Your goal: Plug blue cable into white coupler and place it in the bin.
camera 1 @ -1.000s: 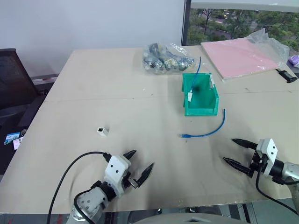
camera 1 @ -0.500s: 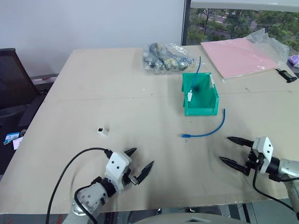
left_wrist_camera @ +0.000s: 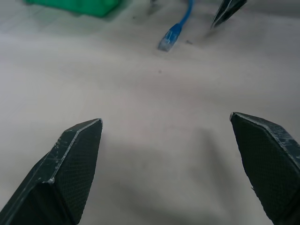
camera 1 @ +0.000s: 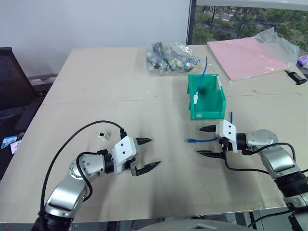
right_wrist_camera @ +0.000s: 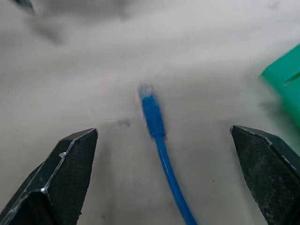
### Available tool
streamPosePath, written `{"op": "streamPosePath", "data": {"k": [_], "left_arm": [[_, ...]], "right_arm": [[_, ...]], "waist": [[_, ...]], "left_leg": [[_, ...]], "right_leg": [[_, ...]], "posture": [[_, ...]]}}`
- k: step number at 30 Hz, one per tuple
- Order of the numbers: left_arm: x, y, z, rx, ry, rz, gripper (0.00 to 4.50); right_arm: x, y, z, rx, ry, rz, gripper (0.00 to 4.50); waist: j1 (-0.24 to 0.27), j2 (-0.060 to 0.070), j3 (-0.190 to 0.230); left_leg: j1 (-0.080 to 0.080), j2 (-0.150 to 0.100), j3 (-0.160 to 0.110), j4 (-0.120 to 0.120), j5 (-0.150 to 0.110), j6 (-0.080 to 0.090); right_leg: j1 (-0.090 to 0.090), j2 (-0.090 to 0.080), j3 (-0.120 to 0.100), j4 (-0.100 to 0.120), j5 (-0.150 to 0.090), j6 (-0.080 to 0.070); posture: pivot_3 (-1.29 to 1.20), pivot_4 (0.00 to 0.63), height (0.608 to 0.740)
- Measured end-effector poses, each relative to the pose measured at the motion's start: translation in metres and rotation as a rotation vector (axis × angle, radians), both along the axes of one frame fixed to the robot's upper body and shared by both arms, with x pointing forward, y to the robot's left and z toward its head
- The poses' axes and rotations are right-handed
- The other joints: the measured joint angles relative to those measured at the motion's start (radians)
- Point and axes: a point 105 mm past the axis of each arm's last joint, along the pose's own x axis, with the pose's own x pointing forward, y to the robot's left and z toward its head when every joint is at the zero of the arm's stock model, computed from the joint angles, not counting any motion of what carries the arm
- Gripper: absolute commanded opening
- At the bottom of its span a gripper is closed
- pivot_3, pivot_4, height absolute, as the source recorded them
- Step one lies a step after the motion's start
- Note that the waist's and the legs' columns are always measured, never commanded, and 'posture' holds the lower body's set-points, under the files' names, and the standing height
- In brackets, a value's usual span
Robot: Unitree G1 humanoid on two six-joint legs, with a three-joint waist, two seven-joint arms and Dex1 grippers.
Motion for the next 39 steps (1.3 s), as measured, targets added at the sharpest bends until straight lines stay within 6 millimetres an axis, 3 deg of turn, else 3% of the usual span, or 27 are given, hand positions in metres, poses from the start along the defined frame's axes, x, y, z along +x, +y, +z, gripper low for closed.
{"op": "streamPosePath", "data": {"k": [3, 9, 10, 14, 20, 23, 28, 30, 35, 39], "left_arm": [[0.001, 0.001, 0.003, 0.017, 0.013, -0.055, 4.50], [0.001, 0.002, 0.004, 0.030, 0.025, -0.093, 4.50], [0.002, 0.004, 0.003, 0.037, 0.030, -0.094, 4.50], [0.006, 0.005, 0.006, 0.044, 0.025, -0.104, 4.50], [0.014, 0.001, 0.013, 0.038, 0.001, -0.124, 4.50], [0.017, -0.004, 0.012, 0.026, 0.006, -0.137, 4.50], [0.020, -0.017, 0.002, 0.050, 0.026, -0.200, 4.50], [0.028, -0.027, 0.000, 0.066, 0.008, -0.227, 4.50], [0.043, -0.051, -0.006, 0.078, -0.005, -0.263, 4.50], [0.051, -0.071, -0.016, 0.089, -0.016, -0.309, 4.50]], "right_arm": [[0.007, 0.010, 0.002, -0.006, -0.024, 0.026, 3.25], [0.010, 0.029, 0.001, 0.016, -0.020, 0.064, 0.17], [0.010, 0.031, 0.001, 0.014, -0.021, 0.072, 0.05], [0.009, 0.035, 0.001, 0.012, -0.005, 0.076, 0.05], [-0.007, 0.045, -0.002, 0.019, 0.048, 0.138, 0.05], [-0.009, 0.049, -0.002, 0.019, 0.044, 0.149, 1.07], [-0.004, 0.049, 0.003, 0.040, 0.018, 0.114, 3.68], [-0.005, 0.038, 0.014, 0.091, 0.007, 0.064, 4.45], [-0.024, -0.009, 0.030, 0.141, -0.020, -0.081, 4.45], [-0.055, -0.054, 0.029, 0.204, 0.002, -0.248, 4.45]], "waist": [[-0.008, -0.001, 0.000], [-0.005, 0.000, 0.001], [-0.005, 0.000, 0.001], [-0.004, 0.000, 0.001], [-0.005, 0.000, 0.001], [-0.005, 0.000, 0.001], [-0.003, 0.000, 0.001], [0.002, -0.001, 0.001], [0.011, -0.001, 0.001], [0.023, -0.001, 0.001]], "left_leg": [[0.000, 0.001, 0.000, -0.001, 0.000, 0.000], [0.001, 0.001, 0.000, -0.001, -0.001, 0.002], [0.001, 0.001, 0.000, 0.000, -0.001, 0.002], [0.001, 0.001, 0.000, 0.000, -0.001, 0.002], [0.001, 0.001, -0.001, -0.001, -0.001, 0.001], [0.001, 0.001, -0.001, 0.000, -0.001, 0.001], [0.001, 0.000, -0.001, 0.000, 0.001, -0.002], [0.001, 0.000, -0.001, 0.000, 0.001, -0.002], [0.000, -0.001, -0.001, 0.000, 0.001, -0.001], [-0.001, -0.001, -0.001, 0.000, -0.001, 0.001]], "right_leg": [[0.000, 0.000, 0.000, 0.000, 0.000, 0.000], [-0.001, 0.001, 0.000, 0.001, 0.000, 0.000], [-0.001, 0.001, 0.000, 0.001, 0.000, 0.000], [0.000, 0.001, 0.001, 0.002, 0.000, 0.000], [-0.001, 0.001, 0.001, 0.002, 0.000, 0.000], [-0.001, 0.002, 0.001, 0.002, 0.000, 0.000], [-0.001, 0.002, 0.001, 0.002, 0.000, 0.000], [-0.001, 0.002, 0.001, 0.002, 0.000, 0.000], [0.000, 0.001, 0.001, 0.001, 0.002, 0.003], [0.000, 0.001, 0.000, 0.002, 0.002, 0.003]], "posture": [[0.00, 0.150, 0.728], [0.00, 0.150, 0.728], [0.00, 0.150, 0.728], [0.00, 0.150, 0.728], [0.00, 0.150, 0.728], [0.00, 0.150, 0.728], [0.00, 0.150, 0.728], [0.00, 0.150, 0.728], [0.00, 0.150, 0.728], [0.00, 0.150, 0.728]]}}
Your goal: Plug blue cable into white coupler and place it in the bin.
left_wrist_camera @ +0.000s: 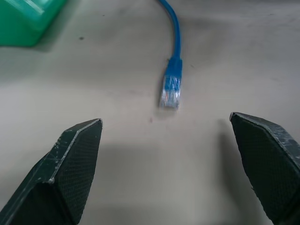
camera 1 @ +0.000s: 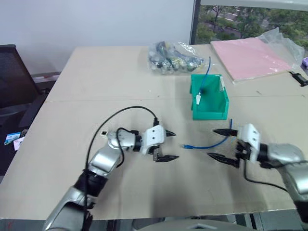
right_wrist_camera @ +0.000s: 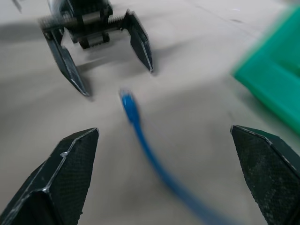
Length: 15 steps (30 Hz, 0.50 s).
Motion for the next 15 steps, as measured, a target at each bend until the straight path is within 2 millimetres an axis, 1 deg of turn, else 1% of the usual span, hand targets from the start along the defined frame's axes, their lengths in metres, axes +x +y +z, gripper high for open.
{"op": "streamPosePath", "data": {"k": [1, 4, 7, 10, 14, 15], "left_arm": [[0.002, -0.003, 0.000, 0.005, -0.008, -0.011, 4.50], [0.005, -0.011, -0.001, 0.005, -0.023, -0.036, 4.50], [0.008, -0.018, -0.002, -0.004, -0.029, -0.059, 4.50], [0.009, -0.020, -0.002, -0.007, -0.031, -0.080, 4.50], [0.009, -0.023, -0.002, -0.004, -0.055, -0.115, 4.50], [0.009, -0.024, -0.002, -0.005, -0.056, -0.120, 4.09]], "right_arm": [[-0.004, -0.009, 0.000, -0.003, 0.005, -0.036, 4.45], [-0.010, -0.020, 0.004, 0.015, 0.005, -0.068, 4.45], [-0.017, -0.017, 0.007, 0.043, -0.001, -0.024, 4.45], [-0.020, -0.014, 0.012, 0.048, -0.015, 0.023, 4.45], [-0.024, -0.010, 0.015, 0.017, -0.029, 0.103, 4.45], [-0.024, -0.009, 0.016, 0.017, -0.034, 0.116, 4.50]], "waist": [[-0.003, 0.000, 0.000], [-0.013, 0.000, 0.000], [-0.013, 0.001, 0.000], [-0.014, 0.000, 0.000], [-0.009, 0.000, -0.001], [-0.005, 0.000, -0.001]], "left_leg": [[0.000, 0.000, 0.001, 0.000, -0.001, 0.001], [0.002, 0.000, 0.002, 0.002, -0.001, 0.002], [0.004, 0.001, 0.001, 0.004, -0.001, 0.002], [0.004, 0.000, 0.001, 0.005, -0.001, 0.003], [0.004, 0.000, 0.001, 0.005, -0.001, 0.003], [0.004, 0.000, 0.001, 0.005, -0.001, 0.003]], "right_leg": [[0.000, 0.000, 0.001, 0.000, 0.000, 0.000], [0.002, 0.000, 0.002, 0.000, 0.000, 0.000], [0.004, 0.000, 0.001, 0.000, 0.001, 0.001], [0.004, 0.000, 0.001, 0.000, 0.001, 0.001], [0.004, 0.000, 0.001, 0.000, 0.002, 0.001], [0.004, 0.000, 0.001, 0.000, 0.002, 0.001]], "posture": [[0.00, 0.150, 0.728], [0.00, 0.150, 0.728], [0.00, 0.150, 0.728], [0.00, 0.150, 0.728], [0.00, 0.150, 0.728], [0.00, 0.150, 0.728]]}}
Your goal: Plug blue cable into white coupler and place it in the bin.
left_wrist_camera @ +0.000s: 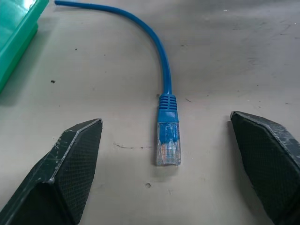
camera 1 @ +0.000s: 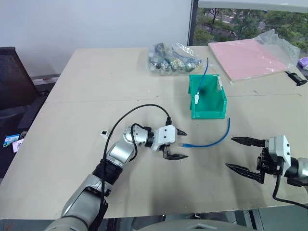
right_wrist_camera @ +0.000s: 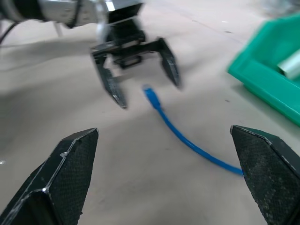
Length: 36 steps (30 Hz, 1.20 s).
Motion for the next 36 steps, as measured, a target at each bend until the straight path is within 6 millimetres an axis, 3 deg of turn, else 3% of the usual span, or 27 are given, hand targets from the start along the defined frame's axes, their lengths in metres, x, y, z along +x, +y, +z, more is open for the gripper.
{"op": "streamPosePath", "data": {"k": [1, 3, 10, 15, 19, 23, 28, 32, 36], "left_arm": [[0.000, 0.000, 0.000, -0.001, 0.000, -0.004, 3.97], [-0.002, -0.003, -0.002, -0.001, 0.004, -0.021, 3.27], [-0.003, -0.006, -0.004, 0.017, -0.005, -0.066, 0.05], [-0.003, -0.005, -0.003, 0.022, 0.010, -0.076, 0.05], [0.004, -0.010, 0.003, -0.086, 0.193, 0.032, 0.05], [0.003, -0.021, 0.030, -0.290, 0.410, 0.101, 0.05], [-0.004, -0.030, 0.058, -0.480, 0.659, 0.111, 0.05], [-0.008, -0.031, 0.067, -0.565, 0.855, 0.117, 0.05], [-0.004, -0.026, 0.075, -0.611, 0.909, 0.131, 0.05]], "right_arm": [[0.000, 0.001, 0.000, 0.001, -0.003, 0.007, 4.50], [0.000, 0.002, 0.002, 0.003, -0.007, 0.015, 4.50], [0.000, 0.002, 0.002, 0.004, -0.008, 0.017, 4.50], [0.000, 0.002, 0.000, 0.007, 0.015, -0.007, 4.50], [-0.015, 0.010, -0.014, 0.090, 0.227, -0.075, 4.50], [-0.030, 0.027, -0.022, 0.240, 0.436, -0.108, 4.50], [-0.013, 0.050, -0.013, 0.436, 0.449, -0.179, 4.50], [0.016, 0.072, 0.013, 0.650, 0.386, -0.218, 4.50], [0.026, 0.078, 0.020, 0.740, 0.400, -0.246, 4.50]], "waist": [[0.002, 0.000, 0.000], [0.005, 0.000, 0.000], [0.004, 0.000, 0.000], [0.003, 0.000, 0.000], [0.006, 0.000, 0.000], [0.000, -0.001, 0.001], [-0.010, -0.002, 0.001], [-0.020, -0.002, 0.001], [-0.021, -0.002, 0.002]], "left_leg": [[0.000, 0.000, 0.000, 0.000, 0.000, 0.000], [0.000, 0.000, 0.000, 0.000, 0.000, 0.000], [0.000, 0.000, 0.000, 0.004, 0.000, 0.000], [0.000, 0.000, 0.000, 0.004, 0.000, 0.000], [-0.003, 0.000, -0.004, 0.004, 0.000, 0.000], [-0.005, 0.000, -0.004, 0.004, -0.001, 0.001], [-0.004, 0.001, -0.004, 0.004, -0.001, 0.001], [-0.003, 0.001, -0.005, 0.005, -0.001, 0.001], [-0.004, 0.000, -0.005, 0.004, -0.001, 0.000]], "right_leg": [[0.000, 0.000, 0.000, 0.000, 0.000, 0.000], [0.000, 0.000, 0.000, 0.000, 0.000, 0.000], [0.002, 0.000, 0.000, 0.000, 0.001, 0.000], [0.002, 0.000, 0.000, 0.000, 0.001, 0.000], [0.000, 0.000, -0.002, 0.000, 0.001, 0.000], [-0.001, 0.000, -0.002, -0.001, 0.001, 0.000], [-0.001, 0.001, -0.002, 0.000, 0.001, 0.001], [-0.002, 0.004, -0.001, 0.000, 0.001, 0.000], [-0.002, 0.005, 0.001, 0.000, 0.001, 0.000]], "posture": [[0.00, 0.150, 0.728], [0.00, 0.150, 0.728], [0.00, 0.150, 0.728], [0.00, 0.150, 0.728], [0.00, 0.150, 0.728], [0.00, 0.150, 0.728], [0.00, 0.150, 0.728], [0.00, 0.150, 0.728], [0.00, 0.150, 0.728]]}}
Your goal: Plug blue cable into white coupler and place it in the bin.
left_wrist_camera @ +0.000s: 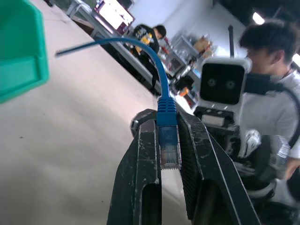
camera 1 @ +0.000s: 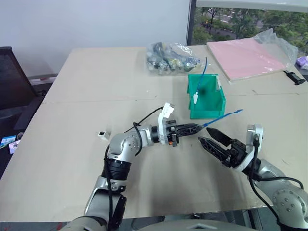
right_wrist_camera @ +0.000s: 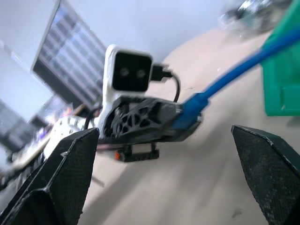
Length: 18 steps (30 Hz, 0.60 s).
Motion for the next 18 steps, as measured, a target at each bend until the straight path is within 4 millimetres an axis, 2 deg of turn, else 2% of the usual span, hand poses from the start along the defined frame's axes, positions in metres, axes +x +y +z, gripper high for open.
{"op": "streamPosePath", "data": {"k": [1, 4, 6, 7, 9, 11, 12, 18], "left_arm": [[0.000, -0.001, 0.002, -0.008, 0.002, -0.003, 0.05], [-0.002, -0.003, 0.006, -0.032, 0.023, -0.025, 0.00], [-0.003, -0.003, 0.007, -0.041, 0.035, -0.034, 0.00], [-0.003, -0.003, 0.007, -0.043, 0.038, -0.036, 0.00], [-0.004, -0.004, 0.008, -0.049, 0.037, -0.041, 0.00], [-0.004, -0.003, 0.008, -0.053, 0.038, -0.044, 0.00], [-0.005, -0.003, 0.008, -0.057, 0.036, -0.046, 0.00], [-0.004, 0.000, 0.010, -0.064, 0.022, -0.044, 0.00]], "right_arm": [[0.001, 0.002, 0.002, 0.016, -0.001, -0.001, 4.50], [0.006, 0.005, 0.011, 0.073, -0.008, -0.006, 3.67], [0.008, 0.005, 0.013, 0.083, -0.006, -0.010, 2.48], [0.008, 0.005, 0.014, 0.088, -0.004, -0.012, 2.17], [0.009, 0.003, 0.013, 0.095, 0.006, -0.020, 1.15], [0.011, -0.001, 0.015, 0.100, 0.001, -0.029, 0.34], [0.010, -0.001, 0.015, 0.105, -0.001, -0.026, 0.05], [0.012, -0.003, 0.018, 0.122, 0.001, -0.028, 0.05]], "waist": [[0.000, 0.000, 0.000], [0.000, 0.000, 0.000], [0.000, 0.000, 0.000], [0.000, 0.000, 0.000], [0.000, 0.000, 0.000], [0.000, 0.000, 0.000], [0.000, 0.000, 0.000], [0.000, 0.000, 0.000]], "left_leg": [[0.000, 0.000, 0.000, 0.000, 0.000, 0.000], [0.000, 0.000, 0.000, 0.000, 0.000, 0.000], [0.000, 0.000, 0.000, 0.000, 0.000, 0.000], [0.000, 0.000, 0.000, 0.000, 0.000, 0.000], [0.000, 0.000, 0.000, 0.000, 0.000, 0.000], [0.000, 0.000, 0.000, 0.000, 0.000, 0.000], [0.000, 0.000, 0.000, 0.000, 0.000, 0.000], [0.000, 0.000, 0.000, 0.000, 0.000, 0.000]], "right_leg": [[0.000, 0.000, 0.000, 0.000, 0.000, 0.000], [0.000, 0.000, 0.000, 0.000, 0.000, 0.000], [0.000, 0.000, 0.000, 0.000, 0.000, 0.000], [0.000, 0.000, 0.000, 0.000, 0.000, 0.000], [0.000, 0.000, 0.000, 0.000, 0.000, 0.000], [0.000, 0.000, 0.000, 0.000, 0.000, 0.000], [0.000, 0.000, 0.000, 0.000, 0.000, 0.000], [0.000, 0.000, 0.001, 0.000, 0.000, 0.000]], "posture": [[0.00, 0.150, 0.728], [0.00, 0.150, 0.728], [0.00, 0.150, 0.728], [0.00, 0.150, 0.728], [0.00, 0.150, 0.728], [0.00, 0.150, 0.728], [0.00, 0.150, 0.728], [0.00, 0.150, 0.728]]}}
